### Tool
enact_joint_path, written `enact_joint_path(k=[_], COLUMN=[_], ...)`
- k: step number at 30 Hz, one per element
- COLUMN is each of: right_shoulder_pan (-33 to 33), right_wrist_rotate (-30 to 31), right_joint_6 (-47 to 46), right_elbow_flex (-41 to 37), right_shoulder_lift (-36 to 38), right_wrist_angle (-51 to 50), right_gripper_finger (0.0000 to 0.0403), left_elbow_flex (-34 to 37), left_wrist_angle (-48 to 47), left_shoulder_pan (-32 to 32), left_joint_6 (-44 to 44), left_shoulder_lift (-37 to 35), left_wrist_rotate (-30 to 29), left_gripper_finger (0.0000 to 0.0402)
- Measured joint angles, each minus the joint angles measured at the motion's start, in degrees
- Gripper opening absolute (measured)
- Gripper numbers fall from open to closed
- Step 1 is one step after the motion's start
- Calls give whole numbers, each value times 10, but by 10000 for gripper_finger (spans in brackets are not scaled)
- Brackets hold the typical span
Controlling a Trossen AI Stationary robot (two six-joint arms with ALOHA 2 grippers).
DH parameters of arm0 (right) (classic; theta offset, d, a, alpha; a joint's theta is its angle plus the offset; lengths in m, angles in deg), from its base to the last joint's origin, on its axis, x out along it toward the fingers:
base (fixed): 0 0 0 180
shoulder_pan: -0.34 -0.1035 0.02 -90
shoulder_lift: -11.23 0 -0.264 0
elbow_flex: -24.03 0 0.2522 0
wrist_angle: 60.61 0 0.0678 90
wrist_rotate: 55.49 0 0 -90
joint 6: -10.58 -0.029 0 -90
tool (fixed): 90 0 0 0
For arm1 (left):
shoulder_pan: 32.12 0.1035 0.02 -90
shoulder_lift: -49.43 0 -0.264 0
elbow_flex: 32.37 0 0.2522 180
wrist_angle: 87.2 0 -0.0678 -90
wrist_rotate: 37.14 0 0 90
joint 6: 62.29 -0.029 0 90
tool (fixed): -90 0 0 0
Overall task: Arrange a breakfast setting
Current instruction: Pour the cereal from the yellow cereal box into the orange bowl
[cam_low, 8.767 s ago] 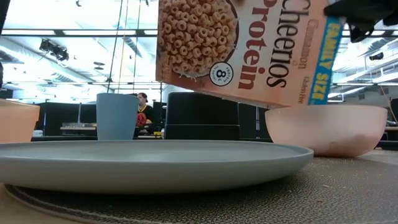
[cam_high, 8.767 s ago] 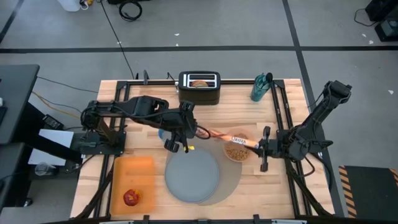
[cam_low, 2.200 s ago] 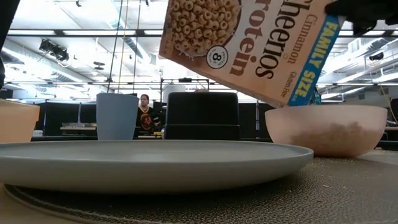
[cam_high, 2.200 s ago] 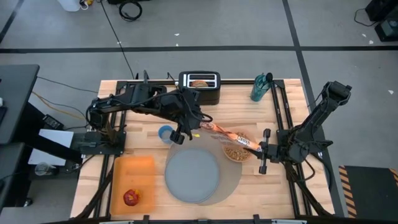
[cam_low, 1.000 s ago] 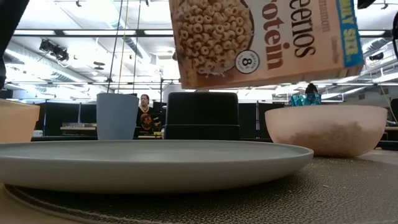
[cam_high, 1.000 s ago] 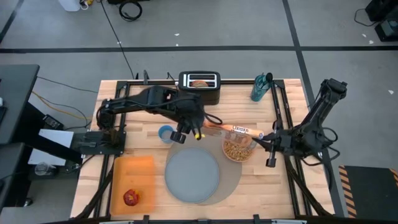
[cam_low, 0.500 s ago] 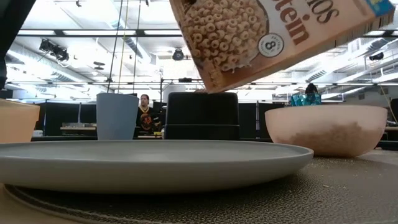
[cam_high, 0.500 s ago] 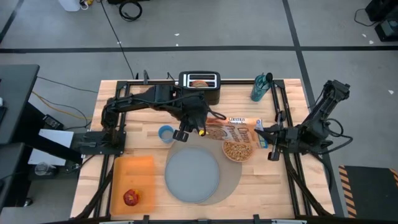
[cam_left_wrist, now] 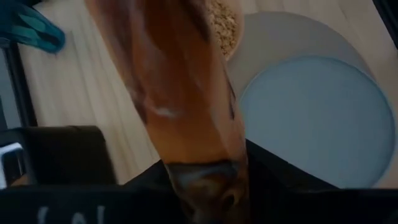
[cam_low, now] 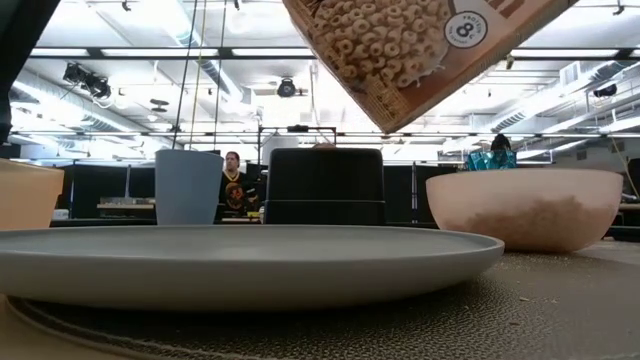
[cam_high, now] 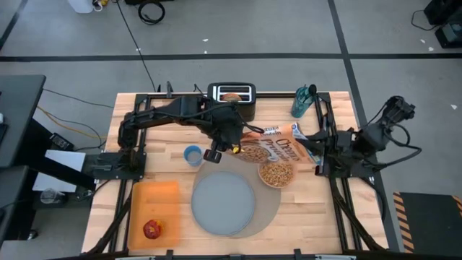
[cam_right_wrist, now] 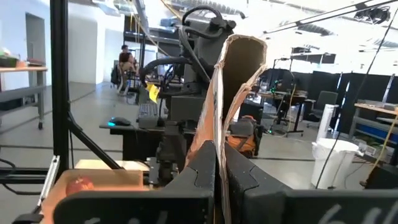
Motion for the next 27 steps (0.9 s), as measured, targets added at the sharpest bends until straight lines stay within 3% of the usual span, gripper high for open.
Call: enact_joint_path(k=[6,11,22,27], right_shoulder_pan=[29,55,102,117], right_wrist_rotate=[-46,-72,-121,-138], right_joint_6=[-1,-25,-41,-53], right_elbow_flex=[55,61,61,61], right_shoulder_lift=[-2,-2,-6,-15], right_wrist_angle=[-55,-76,-76,-84], right_gripper_finger=[10,10,10,10], left_elbow_flex=[0,0,-1,-1], left_wrist_angle=[48,109,168,211], left_shoulder_pan=[8,19,31,31], left_joint_6=[-18,-40,-56,-54], left_shoulder_lift=[-1,-6,-7,-7], left_wrist_rotate=[9,52,61,73], left_gripper_finger=[162,195,158,164])
